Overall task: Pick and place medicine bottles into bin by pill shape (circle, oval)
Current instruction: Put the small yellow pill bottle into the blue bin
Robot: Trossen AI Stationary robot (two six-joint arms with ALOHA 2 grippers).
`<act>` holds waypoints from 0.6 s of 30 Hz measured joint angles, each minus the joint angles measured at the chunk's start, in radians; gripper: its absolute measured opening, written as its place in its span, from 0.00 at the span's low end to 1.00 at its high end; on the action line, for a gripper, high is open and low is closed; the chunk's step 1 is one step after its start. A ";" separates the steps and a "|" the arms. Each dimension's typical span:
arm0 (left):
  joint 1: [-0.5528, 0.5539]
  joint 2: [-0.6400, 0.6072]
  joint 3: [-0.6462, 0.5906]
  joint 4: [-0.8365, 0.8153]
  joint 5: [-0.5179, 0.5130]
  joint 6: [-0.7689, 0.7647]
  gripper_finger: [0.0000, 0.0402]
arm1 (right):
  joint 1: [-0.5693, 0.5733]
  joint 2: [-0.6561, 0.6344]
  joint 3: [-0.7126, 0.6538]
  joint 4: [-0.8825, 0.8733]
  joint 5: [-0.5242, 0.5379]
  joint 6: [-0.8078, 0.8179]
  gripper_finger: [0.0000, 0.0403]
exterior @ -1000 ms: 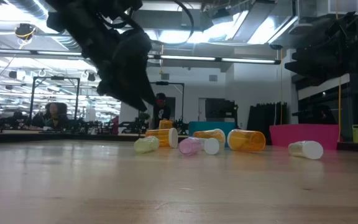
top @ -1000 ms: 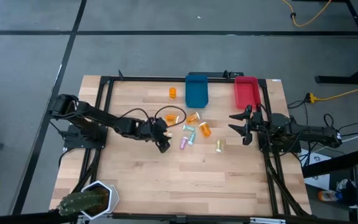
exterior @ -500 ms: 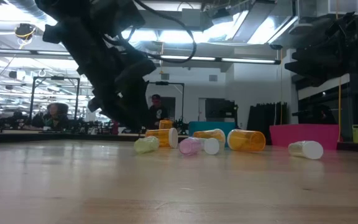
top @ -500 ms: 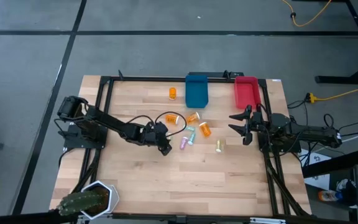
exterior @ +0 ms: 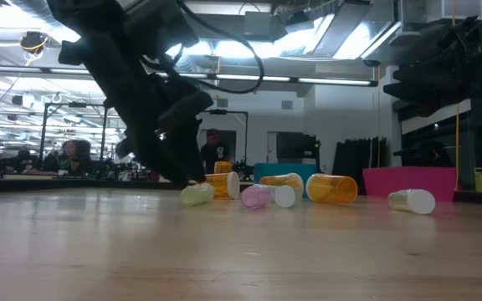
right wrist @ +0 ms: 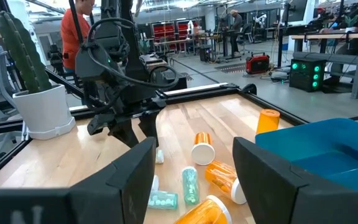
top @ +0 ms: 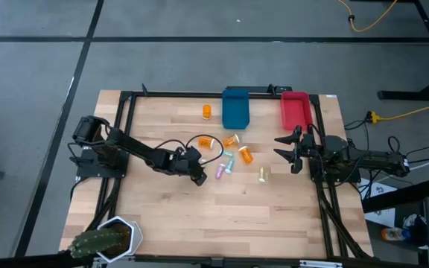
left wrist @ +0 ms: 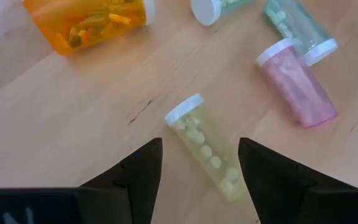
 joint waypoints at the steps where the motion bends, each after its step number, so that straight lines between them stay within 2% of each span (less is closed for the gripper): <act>1: 0.000 0.005 0.000 0.008 0.000 -0.008 0.51 | 0.000 0.000 0.000 0.000 0.000 0.000 0.54; 18: -0.001 0.069 0.002 0.008 -0.011 -0.013 0.51 | 0.000 0.000 0.000 0.000 0.000 0.000 0.54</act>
